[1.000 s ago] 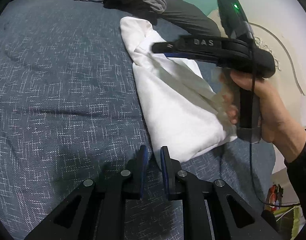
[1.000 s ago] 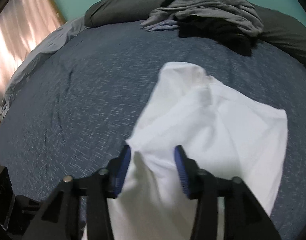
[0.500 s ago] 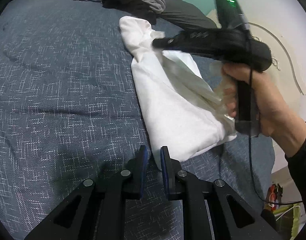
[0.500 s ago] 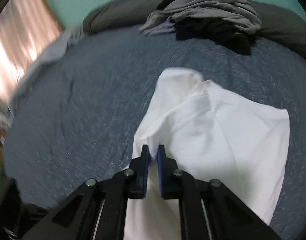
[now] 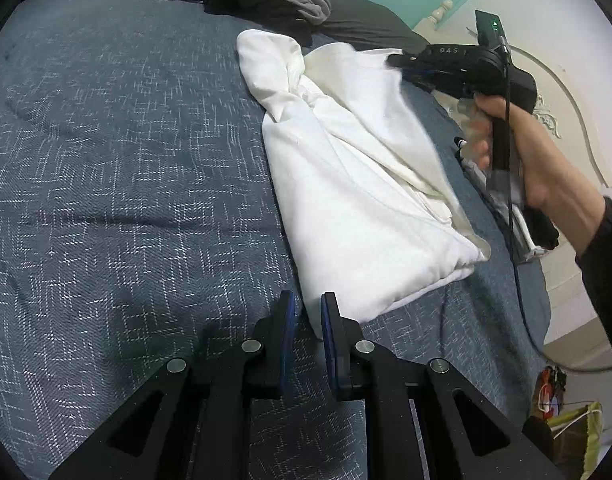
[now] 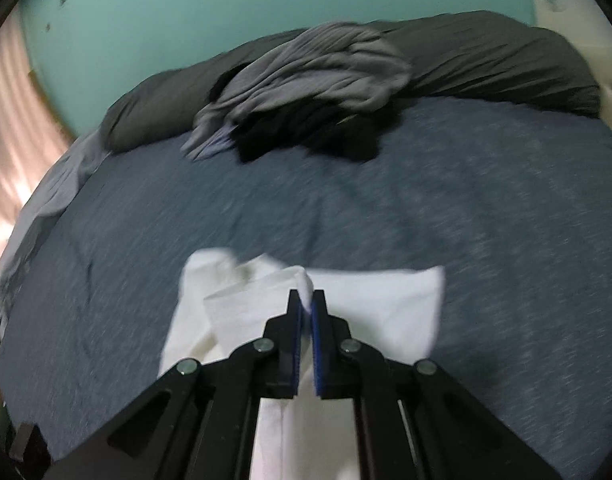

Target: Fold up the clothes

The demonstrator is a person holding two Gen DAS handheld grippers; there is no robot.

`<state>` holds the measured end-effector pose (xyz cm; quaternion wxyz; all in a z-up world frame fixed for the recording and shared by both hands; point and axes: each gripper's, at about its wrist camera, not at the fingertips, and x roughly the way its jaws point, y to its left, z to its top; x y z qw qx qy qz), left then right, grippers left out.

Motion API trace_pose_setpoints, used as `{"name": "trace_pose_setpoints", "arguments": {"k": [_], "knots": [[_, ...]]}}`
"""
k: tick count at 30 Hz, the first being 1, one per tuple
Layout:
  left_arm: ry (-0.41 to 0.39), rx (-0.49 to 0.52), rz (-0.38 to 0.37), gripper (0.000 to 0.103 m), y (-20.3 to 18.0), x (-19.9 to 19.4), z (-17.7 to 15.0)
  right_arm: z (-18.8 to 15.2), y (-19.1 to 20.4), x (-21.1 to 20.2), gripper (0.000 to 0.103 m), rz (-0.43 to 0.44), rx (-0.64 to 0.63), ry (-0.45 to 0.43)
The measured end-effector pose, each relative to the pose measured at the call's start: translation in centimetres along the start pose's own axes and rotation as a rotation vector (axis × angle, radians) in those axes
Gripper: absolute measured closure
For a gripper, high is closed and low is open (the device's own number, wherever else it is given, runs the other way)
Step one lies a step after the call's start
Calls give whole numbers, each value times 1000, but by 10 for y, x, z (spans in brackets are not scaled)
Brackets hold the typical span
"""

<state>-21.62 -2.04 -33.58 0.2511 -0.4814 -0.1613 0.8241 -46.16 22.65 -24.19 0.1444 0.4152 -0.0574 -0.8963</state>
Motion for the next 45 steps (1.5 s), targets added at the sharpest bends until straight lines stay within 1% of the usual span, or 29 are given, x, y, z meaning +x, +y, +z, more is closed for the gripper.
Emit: {"name": "trace_pose_setpoints", "arguments": {"k": [3, 6, 10, 12, 15, 17, 19, 22, 23, 25, 28, 30, 31, 32, 33, 35, 43, 44, 45], "knots": [[2, 1, 0, 89, -1, 1, 0, 9, -21, 6, 99, -45, 13, 12], [6, -1, -1, 89, 0, 4, 0, 11, -39, 20, 99, -80, 48, 45], [9, 0, 0, 89, -1, 7, 0, 3, -59, 37, 99, -96, 101, 89], [9, 2, 2, 89, -3, 6, 0, 2, -64, 44, 99, -88, 124, 93], [10, 1, 1, 89, -4, 6, 0, -1, -68, 51, 99, -98, 148, 116], [10, 1, 0, 89, -4, 5, 0, 0, -68, 49, 99, -105, 152, 108], [10, -2, -3, 89, -3, 3, 1, 1, -69, 46, 95, -117, 157, 94], [10, -3, -3, 89, -3, 3, 0, 3, -66, 34, 94, -143, 153, 48], [10, -3, -3, 89, -4, 4, 0, 3, -64, 31, 93, -131, 147, 35], [10, -2, -2, 89, -5, 4, 0, 3, -54, 27, 93, -69, 116, 28], [10, -3, 0, 89, -4, 3, 0, 0, -34, 26, 93, -46, 24, 38], [9, -3, 0, 89, -3, 2, 0, -5, -25, 35, 93, 33, -2, 94], [10, -3, 0, 89, -2, 2, 0, -8, -21, 41, 93, 61, -19, 124], [10, -4, -1, 89, -2, 2, 0, -13, -16, 48, 93, 67, -44, 157], [11, -4, -1, 89, -2, 2, 0, -17, -14, 54, 93, 58, -65, 183], [11, -5, -2, 89, -2, 3, 0, -22, -17, 62, 93, -3, -81, 202], [12, -9, -6, 89, 2, 2, 0, -14, -63, 41, 92, -92, 52, 101], [12, -9, -6, 89, 2, 2, 0, -13, -68, 38, 90, -103, 69, 89], [12, -9, -5, 89, 2, 2, 0, -11, -74, 36, 67, -114, 85, 76]]}}
